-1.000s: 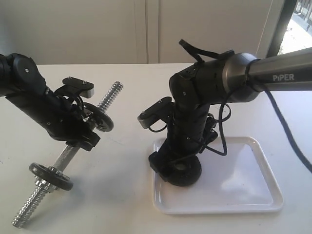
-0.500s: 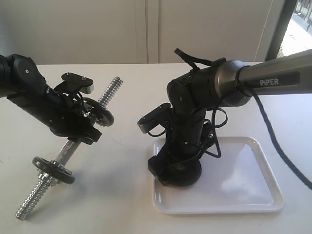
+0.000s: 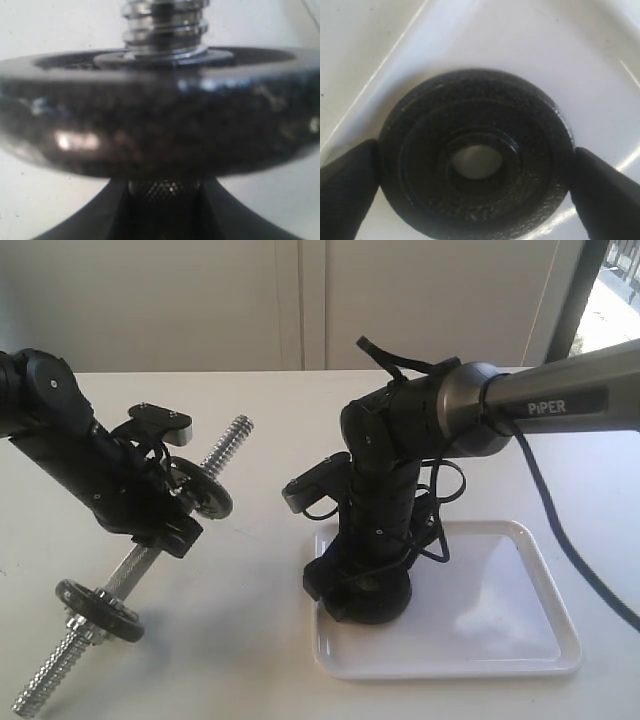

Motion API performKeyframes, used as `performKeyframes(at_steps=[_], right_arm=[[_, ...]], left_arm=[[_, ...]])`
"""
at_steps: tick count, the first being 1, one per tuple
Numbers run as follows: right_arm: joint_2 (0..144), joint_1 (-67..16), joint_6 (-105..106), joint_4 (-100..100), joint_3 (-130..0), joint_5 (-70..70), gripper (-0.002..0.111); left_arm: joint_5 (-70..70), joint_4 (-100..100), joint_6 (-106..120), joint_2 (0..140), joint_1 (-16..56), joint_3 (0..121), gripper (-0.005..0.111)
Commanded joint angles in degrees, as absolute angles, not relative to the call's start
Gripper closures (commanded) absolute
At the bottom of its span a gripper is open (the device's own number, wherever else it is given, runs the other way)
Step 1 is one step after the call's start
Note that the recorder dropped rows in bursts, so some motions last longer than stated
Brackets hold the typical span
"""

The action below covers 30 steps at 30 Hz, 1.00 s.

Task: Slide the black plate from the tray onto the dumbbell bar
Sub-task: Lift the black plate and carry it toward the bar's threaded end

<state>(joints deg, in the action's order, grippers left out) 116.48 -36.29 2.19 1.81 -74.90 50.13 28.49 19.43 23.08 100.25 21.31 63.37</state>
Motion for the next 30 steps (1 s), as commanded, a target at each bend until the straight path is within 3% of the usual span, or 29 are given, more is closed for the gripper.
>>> performKeyframes(at_steps=[1, 3, 14, 22, 30], right_arm=[[118.9, -36.4, 2.3, 1.7, -73.9, 53.0, 0.095], [118.8, -36.4, 2.5, 3.1, -74.1, 53.4, 0.108], [110.4, -30.3, 3.4, 4.1, -76.6, 54.1, 0.108], [105.3, -19.0, 23.5, -22.3, -76.7, 52.4, 0.108], [106.1, -10.7, 46.0, -54.0, -76.7, 61.1, 0.108]], left_arm=[[34.7, 22.2, 25.7, 97.9, 21.3, 64.7, 0.107], [36.9, 22.2, 27.8, 97.9, 21.3, 64.7, 0.107], [43.1, 22.2, 36.2, 97.9, 21.3, 64.7, 0.107], [44.1, 24.3, 41.5, 97.9, 21.3, 64.7, 0.107], [45.7, 30.2, 48.9, 97.9, 21.3, 64.7, 0.107]])
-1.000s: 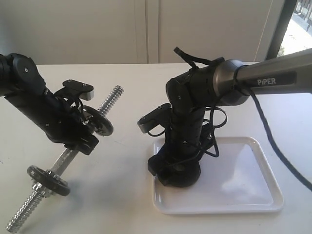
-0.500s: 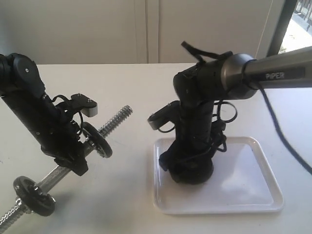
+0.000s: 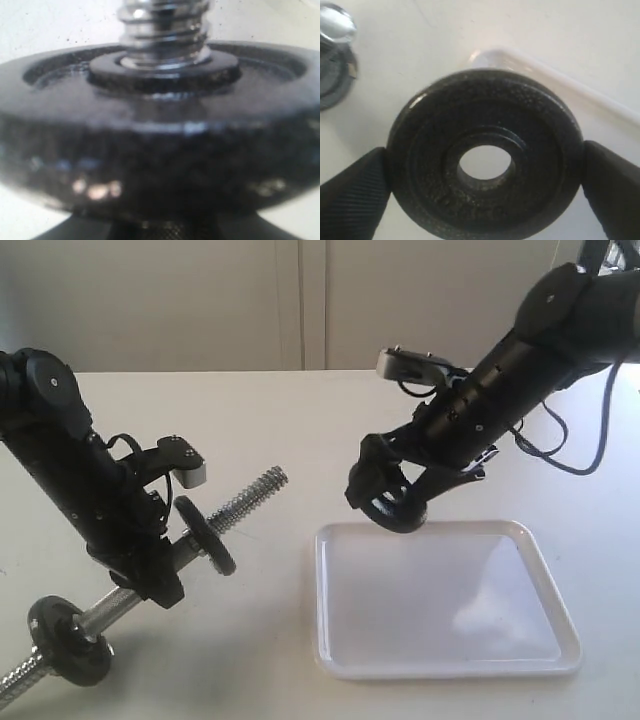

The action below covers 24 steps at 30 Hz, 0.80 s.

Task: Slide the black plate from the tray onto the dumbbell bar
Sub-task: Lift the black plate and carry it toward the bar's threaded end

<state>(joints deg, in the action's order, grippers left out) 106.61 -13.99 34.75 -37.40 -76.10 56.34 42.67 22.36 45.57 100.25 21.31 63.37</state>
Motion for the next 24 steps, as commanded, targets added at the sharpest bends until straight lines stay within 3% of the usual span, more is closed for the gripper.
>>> performKeyframes(at_steps=[1, 13, 24], right_arm=[[106.4, -10.2, 47.1, -56.2, -76.7, 62.5, 0.108], [113.4, -9.7, 55.7, -76.9, -76.7, 70.0, 0.108], [116.1, -9.7, 55.7, -80.5, -76.7, 70.0, 0.108]], left_arm=[[46.2, 30.9, 49.8, 97.9, 21.3, 64.7, 0.107], [48.2, 33.6, 52.9, 97.9, 21.3, 64.7, 0.107], [49.6, 35.8, 55.5, 97.9, 21.3, 64.7, 0.107]])
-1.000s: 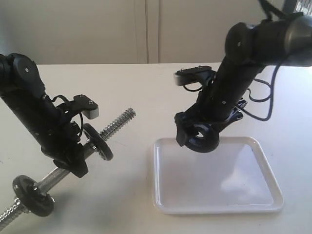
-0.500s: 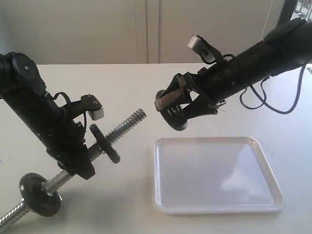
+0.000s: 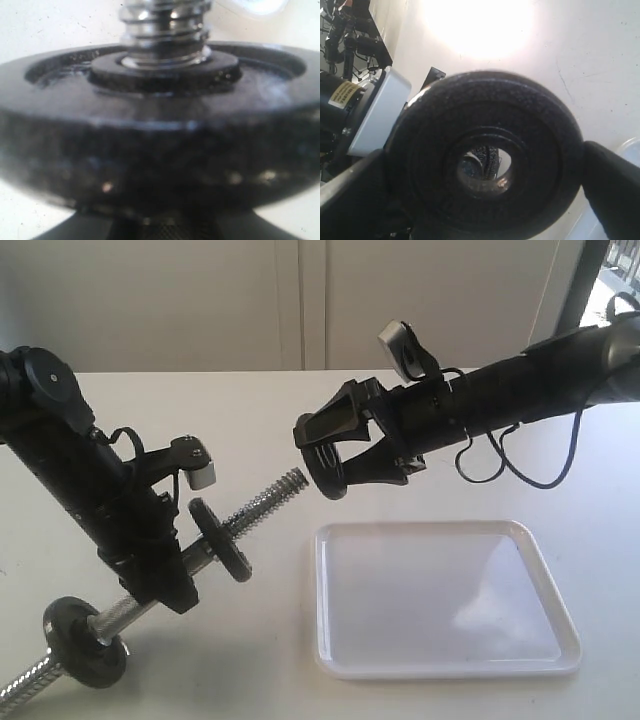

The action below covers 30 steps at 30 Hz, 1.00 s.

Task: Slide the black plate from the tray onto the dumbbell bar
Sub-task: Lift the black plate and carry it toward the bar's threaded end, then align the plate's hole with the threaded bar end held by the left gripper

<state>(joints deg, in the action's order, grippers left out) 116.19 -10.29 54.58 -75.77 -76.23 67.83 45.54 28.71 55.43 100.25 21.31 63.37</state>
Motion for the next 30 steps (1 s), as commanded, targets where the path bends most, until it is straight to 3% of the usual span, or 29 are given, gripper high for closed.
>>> performKeyframes(at_steps=[1, 30], right_arm=[[116.2, -9.7, 55.7, -80.8, -76.7, 70.0, 0.108], [116.7, -13.6, 56.6, -84.6, -76.7, 68.4, 0.108]], left_arm=[[49.6, 35.8, 55.5, 97.9, 21.3, 64.7, 0.107], [49.7, 35.7, 55.7, 97.9, 21.3, 64.7, 0.107]])
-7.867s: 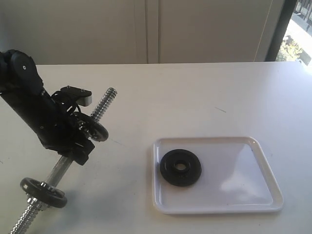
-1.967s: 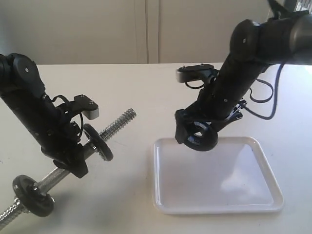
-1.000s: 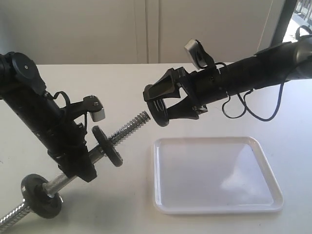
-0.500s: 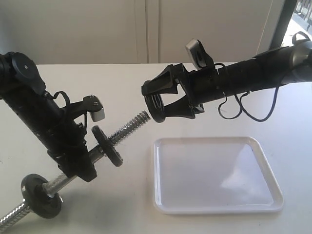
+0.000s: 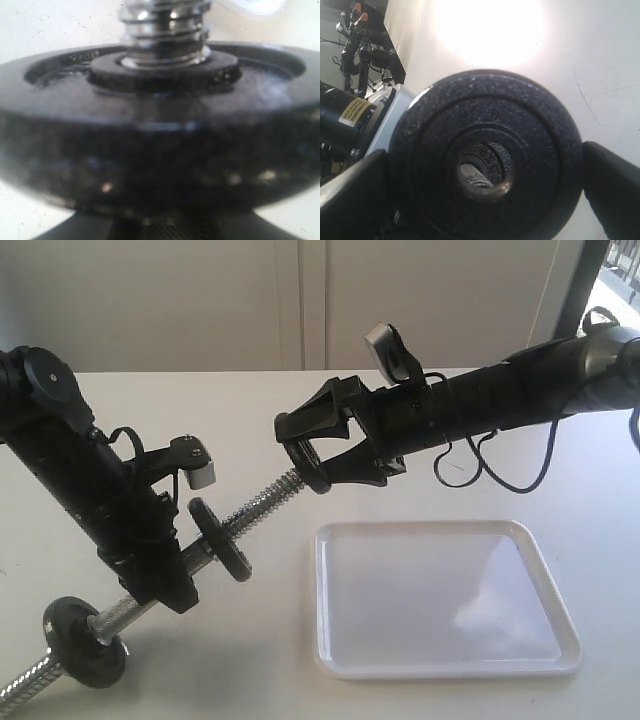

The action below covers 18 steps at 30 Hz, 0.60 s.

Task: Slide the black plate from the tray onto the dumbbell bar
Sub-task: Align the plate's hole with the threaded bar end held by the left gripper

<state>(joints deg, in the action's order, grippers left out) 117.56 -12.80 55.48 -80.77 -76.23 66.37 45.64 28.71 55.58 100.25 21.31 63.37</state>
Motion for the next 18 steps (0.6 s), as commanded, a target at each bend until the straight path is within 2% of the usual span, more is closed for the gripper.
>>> performKeyframes(at_steps=[1, 18], right_arm=[[116.7, -13.7, 56.6, -84.6, -76.7, 68.4, 0.108], [116.7, -11.2, 53.7, -84.5, -78.3, 70.0, 0.108]], left_arm=[[49.7, 35.7, 55.7, 97.9, 21.3, 64.7, 0.107], [49.6, 35.7, 55.7, 97.9, 21.3, 64.7, 0.107]])
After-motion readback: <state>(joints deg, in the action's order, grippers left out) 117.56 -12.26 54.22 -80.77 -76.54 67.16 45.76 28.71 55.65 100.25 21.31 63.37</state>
